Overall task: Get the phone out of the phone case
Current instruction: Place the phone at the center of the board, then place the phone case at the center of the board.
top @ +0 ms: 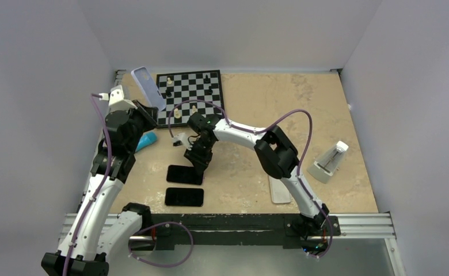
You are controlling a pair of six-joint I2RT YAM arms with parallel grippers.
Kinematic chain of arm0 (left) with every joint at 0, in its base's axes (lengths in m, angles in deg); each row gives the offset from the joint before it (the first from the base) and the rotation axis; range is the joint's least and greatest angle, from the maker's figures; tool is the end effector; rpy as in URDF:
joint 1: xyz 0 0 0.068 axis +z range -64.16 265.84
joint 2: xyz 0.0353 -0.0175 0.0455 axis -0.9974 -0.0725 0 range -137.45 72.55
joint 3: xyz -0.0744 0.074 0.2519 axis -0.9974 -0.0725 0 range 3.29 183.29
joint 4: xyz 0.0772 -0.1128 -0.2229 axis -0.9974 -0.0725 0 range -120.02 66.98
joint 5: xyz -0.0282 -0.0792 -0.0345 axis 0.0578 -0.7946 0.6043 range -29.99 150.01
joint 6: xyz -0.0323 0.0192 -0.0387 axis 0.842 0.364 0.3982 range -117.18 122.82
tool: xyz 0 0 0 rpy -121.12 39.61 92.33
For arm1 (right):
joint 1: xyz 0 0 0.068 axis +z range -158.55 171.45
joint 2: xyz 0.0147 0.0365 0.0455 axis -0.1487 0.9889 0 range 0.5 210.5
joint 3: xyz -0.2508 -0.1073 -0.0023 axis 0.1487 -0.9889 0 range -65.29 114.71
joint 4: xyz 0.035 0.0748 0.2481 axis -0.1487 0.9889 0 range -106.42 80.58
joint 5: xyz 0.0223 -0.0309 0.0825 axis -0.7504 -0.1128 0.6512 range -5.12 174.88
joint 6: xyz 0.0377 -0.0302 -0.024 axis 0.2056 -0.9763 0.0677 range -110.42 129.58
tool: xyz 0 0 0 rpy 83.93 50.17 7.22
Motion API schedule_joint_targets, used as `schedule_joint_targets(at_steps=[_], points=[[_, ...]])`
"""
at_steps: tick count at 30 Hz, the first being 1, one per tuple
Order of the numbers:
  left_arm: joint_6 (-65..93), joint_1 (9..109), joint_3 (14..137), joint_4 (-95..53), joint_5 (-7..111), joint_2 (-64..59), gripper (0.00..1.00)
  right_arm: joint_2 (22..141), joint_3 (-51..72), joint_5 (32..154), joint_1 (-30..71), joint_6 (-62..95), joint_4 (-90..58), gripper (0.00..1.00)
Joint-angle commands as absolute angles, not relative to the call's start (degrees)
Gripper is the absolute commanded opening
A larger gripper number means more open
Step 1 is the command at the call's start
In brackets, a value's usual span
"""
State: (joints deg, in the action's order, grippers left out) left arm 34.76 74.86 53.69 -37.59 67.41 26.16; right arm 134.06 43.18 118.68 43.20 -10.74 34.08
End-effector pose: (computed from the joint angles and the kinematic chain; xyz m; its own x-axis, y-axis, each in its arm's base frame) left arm 0.1830 -0.0307 0.3616 -0.1869 -0.4982 -0.8467 -0.0403 0.8650 -0.5001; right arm 0.2785 0.3853 0.1549 -0.3059 -0.8542 -0.4204 -0.9006 0.1163 0.4189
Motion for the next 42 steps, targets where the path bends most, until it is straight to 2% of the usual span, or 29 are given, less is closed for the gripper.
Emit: schedule_joint_targets(at_steps=[1, 6, 7, 8, 12, 16, 22, 25, 30, 42], points=[[35.3, 75.2, 54.7, -33.5, 65.9, 26.6, 0.00, 129.9, 39.1, 108.3, 43.6, -11.5, 25.5, 0.36], [34.4, 75.2, 54.1, -31.4, 64.4, 26.6, 0.00, 121.7, 33.8, 106.8, 43.5, -4.6, 17.1, 0.46], [34.4, 75.2, 53.8, -30.5, 63.4, 26.3, 0.00, 119.2, 31.7, 107.0, 43.4, -3.3, 14.6, 0.58], [34.4, 75.2, 53.5, -29.6, 62.1, 26.1, 0.00, 116.4, 29.5, 106.3, 43.3, -1.4, 12.0, 0.66], [35.1, 75.3, 53.4, -25.6, 52.6, 23.5, 0.00, 105.3, 20.0, 101.4, 42.3, 5.9, 3.5, 0.71], [38.2, 75.5, 53.6, -19.2, 41.3, 18.5, 0.00, 92.3, 10.4, 93.4, 37.7, 18.1, -2.2, 0.71], [53.2, 74.5, 52.1, 0.7, 21.9, 8.3, 0.00, 71.8, -6.4, 96.4, 25.4, 35.9, -11.2, 0.71], [57.9, 70.5, 53.1, 6.7, 15.4, 2.8, 0.00, 64.4, -6.8, 94.1, 24.0, 39.1, -10.5, 0.71], [56.4, 64.9, 53.0, 5.9, 15.3, 1.7, 0.00, 62.4, -1.0, 89.2, 23.7, 41.5, -4.1, 0.69], [53.7, 60.7, 54.3, 3.3, 14.1, 1.6, 0.00, 63.9, -1.1, 89.3, 23.6, 45.1, -8.3, 0.54]])
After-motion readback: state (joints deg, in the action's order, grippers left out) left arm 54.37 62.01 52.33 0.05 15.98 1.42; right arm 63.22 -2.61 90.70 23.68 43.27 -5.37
